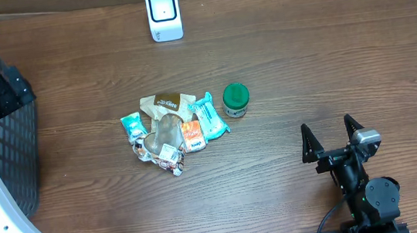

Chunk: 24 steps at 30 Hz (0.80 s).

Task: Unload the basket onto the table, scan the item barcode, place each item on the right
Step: 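Release the green packet on the pile and withdraw the left gripper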

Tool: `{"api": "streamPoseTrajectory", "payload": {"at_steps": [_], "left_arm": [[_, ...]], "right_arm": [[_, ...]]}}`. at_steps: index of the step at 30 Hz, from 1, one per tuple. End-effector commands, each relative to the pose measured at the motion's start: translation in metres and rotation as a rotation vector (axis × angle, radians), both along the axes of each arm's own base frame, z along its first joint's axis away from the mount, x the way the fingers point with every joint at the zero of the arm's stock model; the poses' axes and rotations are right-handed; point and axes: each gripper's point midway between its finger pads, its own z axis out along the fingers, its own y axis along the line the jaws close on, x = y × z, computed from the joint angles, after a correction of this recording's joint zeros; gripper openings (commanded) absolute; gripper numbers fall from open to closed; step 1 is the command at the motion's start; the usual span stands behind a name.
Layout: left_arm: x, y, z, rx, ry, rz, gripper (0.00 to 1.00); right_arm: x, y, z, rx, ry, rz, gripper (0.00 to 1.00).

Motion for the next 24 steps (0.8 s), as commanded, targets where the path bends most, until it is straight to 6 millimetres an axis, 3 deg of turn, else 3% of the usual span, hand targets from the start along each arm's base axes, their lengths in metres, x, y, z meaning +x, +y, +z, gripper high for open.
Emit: {"api": "streamPoseTrajectory", "payload": {"at_steps": [1,19,24], "left_arm": [[0.002,-0.002,0.010,-0.005,-0.031,0.002,0.99],[0.002,-0.002,0.010,-0.005,-0.031,0.002,0.99],[0.002,-0.002,0.010,-0.005,-0.031,0.002,1.00]], "right_arm": [[0.000,0.000,-0.001,0.001,-0.005,-0.002,1.00],[0.000,0.000,0.000,0.002,-0.012,-0.002,1.00],[-0.003,0.012,0.017,0.008,-0.076,0.075,1.00]]}}
